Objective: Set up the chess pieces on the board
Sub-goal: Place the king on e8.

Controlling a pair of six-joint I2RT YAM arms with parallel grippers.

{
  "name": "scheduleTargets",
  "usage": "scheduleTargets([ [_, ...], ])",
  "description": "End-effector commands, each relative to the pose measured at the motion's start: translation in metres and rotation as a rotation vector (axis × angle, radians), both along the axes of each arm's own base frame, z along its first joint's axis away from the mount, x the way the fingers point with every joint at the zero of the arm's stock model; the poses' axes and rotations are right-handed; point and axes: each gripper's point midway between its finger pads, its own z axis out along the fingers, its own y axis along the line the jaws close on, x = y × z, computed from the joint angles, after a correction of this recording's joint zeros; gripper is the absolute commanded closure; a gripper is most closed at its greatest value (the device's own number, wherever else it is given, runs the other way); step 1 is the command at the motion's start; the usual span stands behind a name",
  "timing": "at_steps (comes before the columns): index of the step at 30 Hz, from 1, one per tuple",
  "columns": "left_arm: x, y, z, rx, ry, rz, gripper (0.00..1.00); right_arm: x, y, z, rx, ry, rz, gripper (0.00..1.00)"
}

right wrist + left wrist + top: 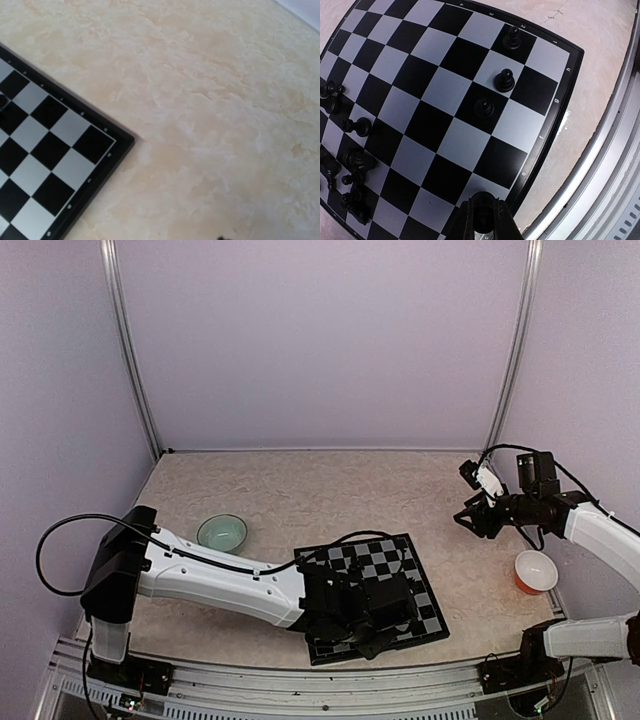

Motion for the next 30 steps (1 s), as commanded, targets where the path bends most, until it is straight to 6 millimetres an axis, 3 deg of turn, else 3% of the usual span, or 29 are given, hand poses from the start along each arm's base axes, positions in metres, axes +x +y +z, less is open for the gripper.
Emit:
scheduleTargets([
  [1, 0.002, -0.001, 0.004, -0.010, -0.010, 0.010, 0.97, -0.004, -0.001, -0.007, 0.001, 0.029, 0.006, 0.52],
  [22, 0.004, 0.005, -0.024, 0.048, 0.033, 0.001, 0.95, -0.004, 0.000, -0.009, 0.003, 0.036, 0.016, 0.52],
  [28, 0.003, 0.005, -0.016, 0.044, 0.037, -0.007, 0.72, -0.004, 0.000, -0.009, 0.003, 0.035, 0.016, 0.52],
  [30, 0.004, 0.002, 0.000, 0.017, 0.027, -0.011, 0.67, -0.004, 0.000, -0.009, 0.003, 0.038, 0.016, 0.52],
])
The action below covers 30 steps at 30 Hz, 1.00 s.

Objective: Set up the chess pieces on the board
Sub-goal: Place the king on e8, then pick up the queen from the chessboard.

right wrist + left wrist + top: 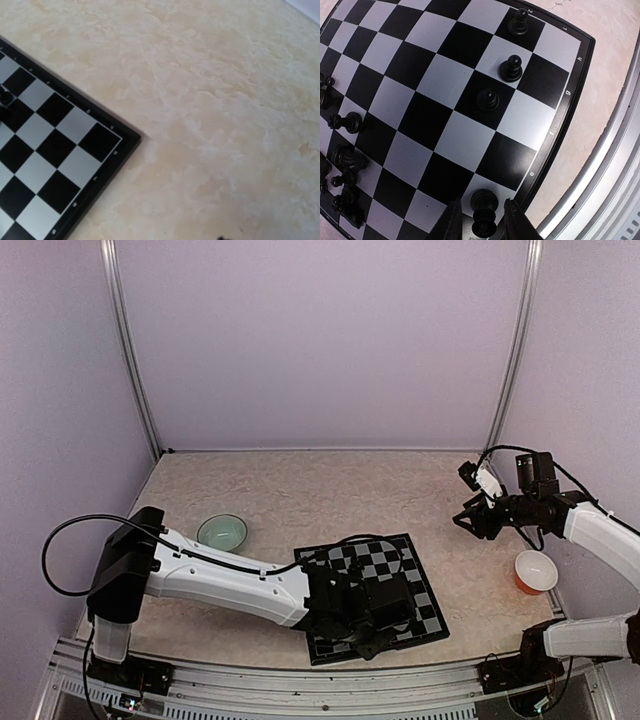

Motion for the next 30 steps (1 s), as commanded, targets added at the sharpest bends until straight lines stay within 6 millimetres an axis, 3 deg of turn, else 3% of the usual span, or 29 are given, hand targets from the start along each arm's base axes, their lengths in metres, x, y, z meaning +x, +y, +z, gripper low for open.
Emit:
scheduleTargets([
  [1, 0.003, -0.002, 0.022, -0.024, -0.012, -0.013, 0.64, -0.002, -0.002, -0.007, -0.002, 0.025, 0.002, 0.52],
  [7, 0.033, 0.001, 0.113, -0.173, -0.140, 0.047, 0.52, -0.002, -0.002, -0.008, -0.003, 0.029, 0.002, 0.52],
  [11, 0.066, 0.025, 0.129, -0.209, -0.168, 0.140, 0.49, -0.002, -0.002, -0.008, -0.004, 0.026, 0.000, 0.52],
  [18, 0.110, 0.051, 0.093, -0.147, -0.129, 0.236, 0.60, -0.002, -0.002, -0.007, -0.005, 0.026, 0.001, 0.52],
  [30, 0.163, 0.040, 0.047, -0.111, -0.105, 0.262, 0.53, -0.002, -0.002, -0.009, -0.008, 0.030, 0.004, 0.52],
])
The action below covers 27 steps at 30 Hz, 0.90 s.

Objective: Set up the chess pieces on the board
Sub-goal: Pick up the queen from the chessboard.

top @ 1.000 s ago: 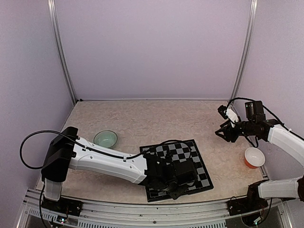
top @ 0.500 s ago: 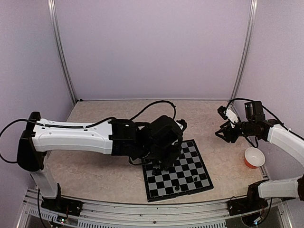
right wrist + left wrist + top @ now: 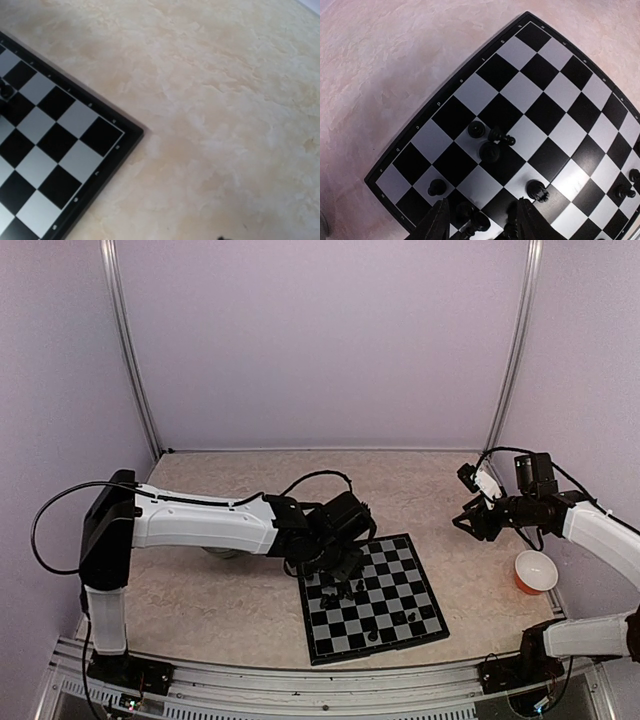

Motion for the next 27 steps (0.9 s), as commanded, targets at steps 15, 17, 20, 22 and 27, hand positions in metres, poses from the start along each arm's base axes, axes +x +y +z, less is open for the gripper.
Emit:
scheduleTargets([
  [15, 0.034, -0.026, -0.032, 0.006, 0.034, -0.044, 0.77, -0.001, -0.002, -0.006, -0.002, 0.020, 0.001, 0.52],
  [17, 0.032, -0.026, -0.028, 0.008, 0.032, -0.046, 0.85, 0.000, -0.002, -0.006, -0.002, 0.022, 0.001, 0.52],
  [20, 0.028, -0.023, -0.012, 0.012, 0.003, -0.043, 0.94, 0.000, -0.002, -0.008, -0.003, 0.025, 0.001, 0.52],
  [22, 0.024, -0.021, 0.000, 0.012, -0.016, -0.041, 0.96, 0.000, -0.002, -0.008, -0.003, 0.025, 0.002, 0.52],
  [27, -0.005, -0.031, 0.043, -0.048, -0.062, -0.092, 0.96, 0.000, -0.002, -0.008, -0.003, 0.026, 0.003, 0.52],
])
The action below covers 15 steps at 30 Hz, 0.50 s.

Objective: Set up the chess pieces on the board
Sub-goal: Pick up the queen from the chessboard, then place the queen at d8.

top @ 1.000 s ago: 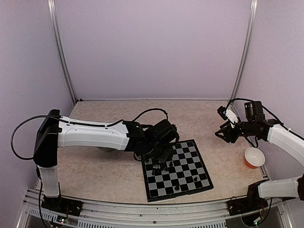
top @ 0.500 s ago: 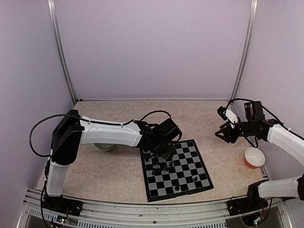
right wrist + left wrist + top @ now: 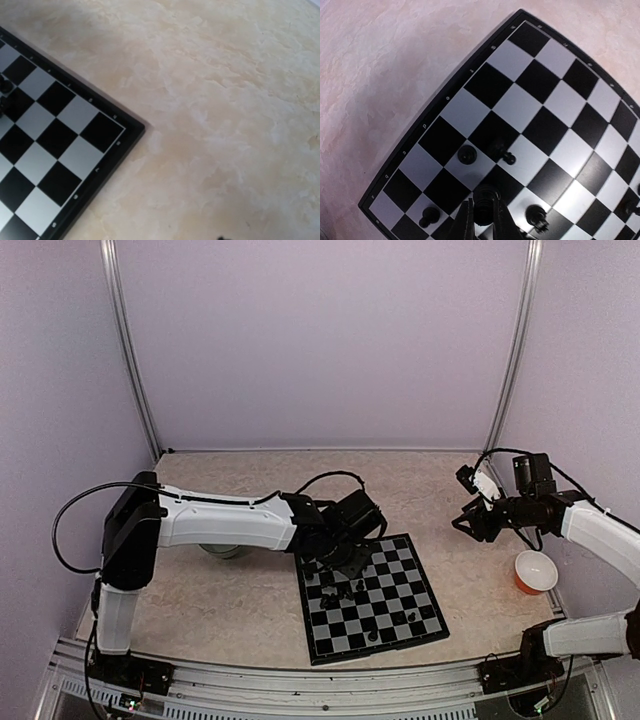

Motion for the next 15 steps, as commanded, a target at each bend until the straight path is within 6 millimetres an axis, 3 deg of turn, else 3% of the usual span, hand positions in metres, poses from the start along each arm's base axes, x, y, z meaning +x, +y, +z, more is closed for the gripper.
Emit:
scheduleTargets([
  [1, -0.030, -0.015, 0.070, -0.105, -0.074, -0.059, 0.96, -0.001, -0.001, -0.003, 0.004, 0.011, 0.000, 0.52],
  [6, -0.073, -0.036, 0.086, -0.149, -0.050, -0.158, 0.96, -0.001, -0.001, -0.003, 0.006, 0.013, 0.000, 0.52],
  [15, -0.129, -0.061, 0.062, -0.127, 0.028, -0.287, 0.97, -0.002, 0.000, -0.002, 0.008, 0.012, 0.004, 0.52],
])
